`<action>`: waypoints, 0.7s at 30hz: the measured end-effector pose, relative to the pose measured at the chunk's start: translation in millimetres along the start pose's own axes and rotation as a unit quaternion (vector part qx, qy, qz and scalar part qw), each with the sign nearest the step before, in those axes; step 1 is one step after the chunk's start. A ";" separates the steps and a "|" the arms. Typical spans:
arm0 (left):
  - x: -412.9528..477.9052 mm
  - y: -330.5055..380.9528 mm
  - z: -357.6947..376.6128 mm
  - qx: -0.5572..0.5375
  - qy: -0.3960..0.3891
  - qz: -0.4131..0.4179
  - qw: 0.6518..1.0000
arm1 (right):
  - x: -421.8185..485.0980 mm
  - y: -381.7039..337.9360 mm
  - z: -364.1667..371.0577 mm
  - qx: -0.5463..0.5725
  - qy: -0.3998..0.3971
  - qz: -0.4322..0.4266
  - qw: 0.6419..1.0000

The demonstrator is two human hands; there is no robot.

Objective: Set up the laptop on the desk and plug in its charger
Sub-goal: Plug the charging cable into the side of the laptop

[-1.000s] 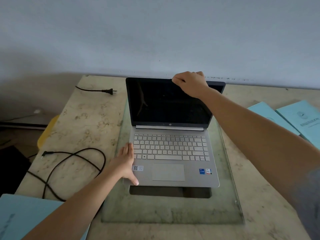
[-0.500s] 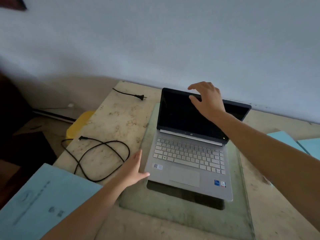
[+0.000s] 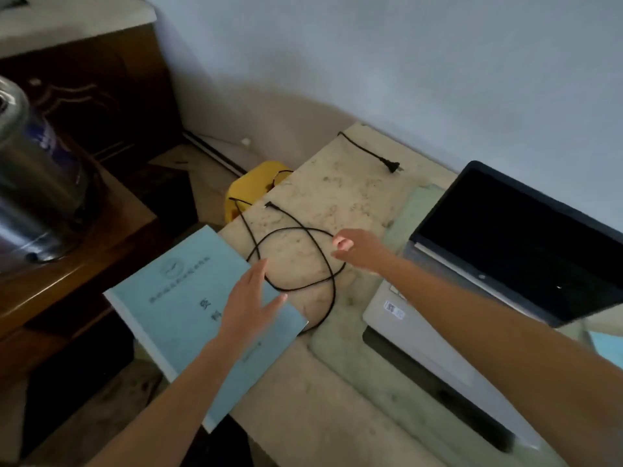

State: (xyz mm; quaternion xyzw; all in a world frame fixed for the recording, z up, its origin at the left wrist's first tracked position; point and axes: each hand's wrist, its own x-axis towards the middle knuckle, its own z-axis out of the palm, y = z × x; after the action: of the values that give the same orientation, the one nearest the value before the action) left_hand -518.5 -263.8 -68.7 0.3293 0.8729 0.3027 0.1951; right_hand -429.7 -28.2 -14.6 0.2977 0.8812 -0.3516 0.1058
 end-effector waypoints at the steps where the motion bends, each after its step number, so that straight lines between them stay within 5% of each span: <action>1: -1.5 -3.8 -0.3 0.000 0.002 0.000 1.000 | 2.0 6.3 4.1 0.000 0.004 0.022 1.000; 10: -28.1 -30.6 -8.6 0.008 0.033 -0.043 0.999 | 12.0 16.0 38.2 -0.129 0.129 0.060 0.981; 18: -12.3 -3.4 -2.1 0.014 0.003 -0.027 1.000 | 1.5 24.5 7.5 0.031 0.093 0.087 0.991; 21: -1.9 13.7 2.6 0.013 -0.020 -0.022 0.999 | -11.6 32.9 -12.8 0.173 0.108 0.125 0.971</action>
State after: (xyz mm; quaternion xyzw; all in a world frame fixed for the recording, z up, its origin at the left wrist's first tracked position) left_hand -509.5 -255.9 -61.3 0.3182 0.8796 0.2804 0.2154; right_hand -400.5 -5.8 -19.0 0.4557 0.7690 -0.4483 0.0003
